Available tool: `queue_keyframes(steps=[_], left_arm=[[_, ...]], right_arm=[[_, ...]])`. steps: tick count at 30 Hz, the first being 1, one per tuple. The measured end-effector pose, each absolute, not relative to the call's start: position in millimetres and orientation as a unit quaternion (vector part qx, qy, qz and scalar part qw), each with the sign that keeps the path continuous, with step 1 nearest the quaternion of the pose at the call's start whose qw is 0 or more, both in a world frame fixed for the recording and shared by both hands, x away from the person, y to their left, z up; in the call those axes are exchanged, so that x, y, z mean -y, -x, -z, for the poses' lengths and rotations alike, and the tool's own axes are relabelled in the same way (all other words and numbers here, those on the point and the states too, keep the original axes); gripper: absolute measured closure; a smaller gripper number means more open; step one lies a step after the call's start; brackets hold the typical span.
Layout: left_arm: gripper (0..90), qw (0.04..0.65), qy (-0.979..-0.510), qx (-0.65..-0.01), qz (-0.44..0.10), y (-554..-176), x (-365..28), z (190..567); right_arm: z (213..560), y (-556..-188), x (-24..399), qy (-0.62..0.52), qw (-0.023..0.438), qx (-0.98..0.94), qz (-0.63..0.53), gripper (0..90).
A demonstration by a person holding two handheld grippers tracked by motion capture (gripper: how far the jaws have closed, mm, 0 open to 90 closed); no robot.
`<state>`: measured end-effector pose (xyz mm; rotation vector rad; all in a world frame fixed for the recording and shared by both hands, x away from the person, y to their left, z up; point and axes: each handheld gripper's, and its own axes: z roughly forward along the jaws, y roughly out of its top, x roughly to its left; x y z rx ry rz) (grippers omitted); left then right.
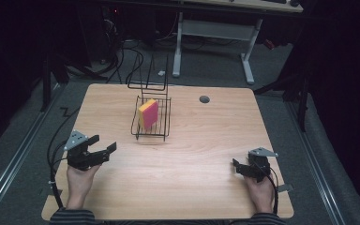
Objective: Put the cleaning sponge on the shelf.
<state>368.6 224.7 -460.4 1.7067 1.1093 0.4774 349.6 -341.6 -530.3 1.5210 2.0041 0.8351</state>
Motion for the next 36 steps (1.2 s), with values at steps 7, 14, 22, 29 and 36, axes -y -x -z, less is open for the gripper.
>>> queue_keyframes(steps=[7, 14, 22, 29, 36], left_arm=[[20.2, 0.499, -0.707, -0.462, -0.195, -366.8, -226.1, 464.4], [20.3, 0.496, -0.706, -0.468, -0.191, -366.6, -226.9, 471.4], [20.4, 0.495, -0.705, -0.474, -0.181, -366.5, -225.5, 478.6], [20.4, 0.49, -0.705, -0.479, -0.18, -366.8, -225.8, 484.4], [20.5, 0.485, -0.706, -0.485, -0.176, -368.4, -225.6, 490.2]], right_arm=[[530.3, -349.6, 341.6, -0.557, 0.243, -0.733, -0.306, 26.7], [530.3, -349.6, 341.6, -0.557, 0.243, -0.733, -0.306, 26.7], [530.3, -349.6, 341.6, -0.557, 0.243, -0.733, -0.306, 26.7], [530.3, -349.6, 341.5, -0.557, 0.243, -0.733, -0.306, 26.7], [530.3, -349.6, 341.6, -0.557, 0.243, -0.733, -0.305, 26.7]])
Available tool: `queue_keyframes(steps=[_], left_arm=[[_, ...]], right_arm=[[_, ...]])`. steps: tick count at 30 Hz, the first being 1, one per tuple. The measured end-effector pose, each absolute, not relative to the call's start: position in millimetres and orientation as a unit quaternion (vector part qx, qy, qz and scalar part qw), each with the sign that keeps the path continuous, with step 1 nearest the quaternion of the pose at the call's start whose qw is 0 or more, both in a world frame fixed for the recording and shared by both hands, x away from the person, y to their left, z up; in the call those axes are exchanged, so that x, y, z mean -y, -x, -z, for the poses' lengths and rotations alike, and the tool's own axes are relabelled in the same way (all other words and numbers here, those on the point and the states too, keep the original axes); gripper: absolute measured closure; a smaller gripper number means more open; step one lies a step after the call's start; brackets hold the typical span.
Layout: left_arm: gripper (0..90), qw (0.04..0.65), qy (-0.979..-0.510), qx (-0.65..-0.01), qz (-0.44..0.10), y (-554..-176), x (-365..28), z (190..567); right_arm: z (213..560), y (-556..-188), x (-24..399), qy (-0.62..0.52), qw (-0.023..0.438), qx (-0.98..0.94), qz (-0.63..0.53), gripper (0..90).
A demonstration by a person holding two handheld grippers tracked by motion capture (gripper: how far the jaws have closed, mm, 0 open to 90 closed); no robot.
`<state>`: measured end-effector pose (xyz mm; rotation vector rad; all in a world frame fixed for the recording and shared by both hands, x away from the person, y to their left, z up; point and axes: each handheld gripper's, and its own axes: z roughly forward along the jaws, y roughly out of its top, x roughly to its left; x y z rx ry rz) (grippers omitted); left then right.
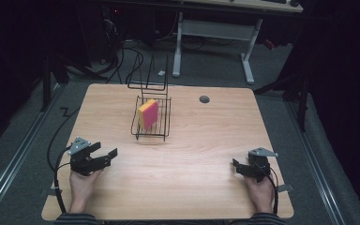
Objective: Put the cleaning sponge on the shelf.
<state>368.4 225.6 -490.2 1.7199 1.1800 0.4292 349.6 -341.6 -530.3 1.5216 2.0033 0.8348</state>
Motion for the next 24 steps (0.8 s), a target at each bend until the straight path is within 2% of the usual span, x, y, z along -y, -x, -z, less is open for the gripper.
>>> queue_keyframes(steps=[24], left_arm=[[21.9, 0.457, -0.707, -0.513, -0.166, -391.5, -224.2, 508.4]], right_arm=[[530.3, -349.6, 341.5, -0.557, 0.243, -0.733, -0.305, 26.8]])
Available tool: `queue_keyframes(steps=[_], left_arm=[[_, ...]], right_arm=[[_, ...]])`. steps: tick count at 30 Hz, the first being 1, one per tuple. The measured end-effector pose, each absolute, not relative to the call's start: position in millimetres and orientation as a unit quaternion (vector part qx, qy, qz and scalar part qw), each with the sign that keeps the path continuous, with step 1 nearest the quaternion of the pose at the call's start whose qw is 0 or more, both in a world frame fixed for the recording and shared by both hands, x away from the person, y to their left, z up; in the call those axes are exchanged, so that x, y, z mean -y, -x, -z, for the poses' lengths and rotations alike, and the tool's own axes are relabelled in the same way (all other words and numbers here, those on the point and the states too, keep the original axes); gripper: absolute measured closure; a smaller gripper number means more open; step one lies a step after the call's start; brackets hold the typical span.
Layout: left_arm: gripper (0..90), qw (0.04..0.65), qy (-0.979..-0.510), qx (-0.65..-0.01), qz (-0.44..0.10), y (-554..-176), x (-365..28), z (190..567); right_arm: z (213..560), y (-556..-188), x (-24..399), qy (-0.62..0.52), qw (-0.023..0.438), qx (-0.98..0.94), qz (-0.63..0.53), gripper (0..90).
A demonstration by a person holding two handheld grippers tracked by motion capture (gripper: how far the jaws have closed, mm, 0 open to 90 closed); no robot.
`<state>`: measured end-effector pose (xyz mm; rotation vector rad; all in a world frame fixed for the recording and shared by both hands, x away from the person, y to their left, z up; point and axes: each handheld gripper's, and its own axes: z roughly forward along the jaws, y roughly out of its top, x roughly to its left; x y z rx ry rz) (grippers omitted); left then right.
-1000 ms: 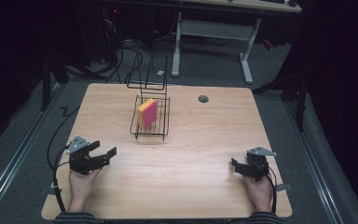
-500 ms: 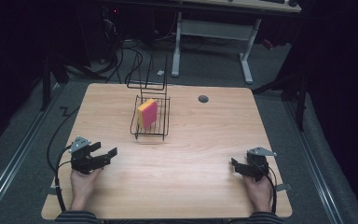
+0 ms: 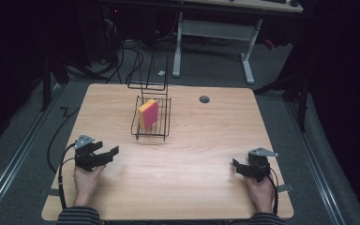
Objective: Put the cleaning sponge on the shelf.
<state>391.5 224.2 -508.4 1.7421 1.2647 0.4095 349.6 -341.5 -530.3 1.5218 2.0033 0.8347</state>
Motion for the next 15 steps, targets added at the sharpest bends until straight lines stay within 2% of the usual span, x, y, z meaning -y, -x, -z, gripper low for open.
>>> queue_keyframes(steps=[15], left_arm=[[22.3, 0.42, -0.717, -0.525, -0.184, -403.5, -220.6, 520.6]], right_arm=[[530.3, -349.6, 341.6, -0.557, 0.243, -0.733, -0.305, 26.7]])
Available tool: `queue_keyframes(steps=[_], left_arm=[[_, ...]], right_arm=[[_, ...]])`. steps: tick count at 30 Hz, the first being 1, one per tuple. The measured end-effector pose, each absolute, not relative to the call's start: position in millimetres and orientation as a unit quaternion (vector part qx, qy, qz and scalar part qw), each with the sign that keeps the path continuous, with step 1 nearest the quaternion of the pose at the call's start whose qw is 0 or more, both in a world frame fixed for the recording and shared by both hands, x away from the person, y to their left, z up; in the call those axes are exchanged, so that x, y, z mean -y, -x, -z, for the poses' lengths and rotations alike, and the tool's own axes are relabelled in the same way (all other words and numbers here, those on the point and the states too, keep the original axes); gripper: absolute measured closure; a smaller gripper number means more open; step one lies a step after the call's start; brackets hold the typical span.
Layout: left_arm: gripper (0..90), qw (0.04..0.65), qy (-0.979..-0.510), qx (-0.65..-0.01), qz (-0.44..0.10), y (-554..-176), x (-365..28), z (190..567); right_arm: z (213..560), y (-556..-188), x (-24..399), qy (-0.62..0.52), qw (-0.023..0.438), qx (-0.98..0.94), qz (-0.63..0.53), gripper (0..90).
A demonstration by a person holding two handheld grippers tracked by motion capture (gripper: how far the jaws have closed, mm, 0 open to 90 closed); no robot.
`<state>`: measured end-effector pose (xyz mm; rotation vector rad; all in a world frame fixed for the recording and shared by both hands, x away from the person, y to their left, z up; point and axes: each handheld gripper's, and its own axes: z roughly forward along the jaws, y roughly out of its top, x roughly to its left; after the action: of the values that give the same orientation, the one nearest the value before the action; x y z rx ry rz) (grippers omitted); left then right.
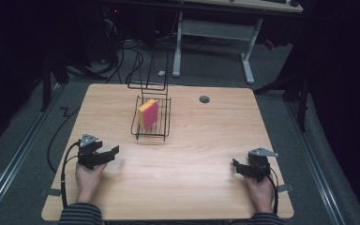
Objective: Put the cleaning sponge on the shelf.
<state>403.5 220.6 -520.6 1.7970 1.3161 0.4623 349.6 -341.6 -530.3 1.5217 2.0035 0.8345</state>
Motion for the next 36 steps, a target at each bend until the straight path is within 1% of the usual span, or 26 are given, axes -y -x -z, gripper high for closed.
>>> queue_keyframes(steps=[17, 36], left_arm=[[22.9, 0.389, -0.727, -0.526, -0.209, -410.0, -215.0, 527.1], [23.2, 0.358, -0.734, -0.533, -0.22, -416.1, -212.9, 535.6]], right_arm=[[530.3, -349.6, 341.5, -0.557, 0.243, -0.733, -0.305, 26.7], [530.3, -349.6, 341.6, -0.557, 0.243, -0.733, -0.305, 26.8]])
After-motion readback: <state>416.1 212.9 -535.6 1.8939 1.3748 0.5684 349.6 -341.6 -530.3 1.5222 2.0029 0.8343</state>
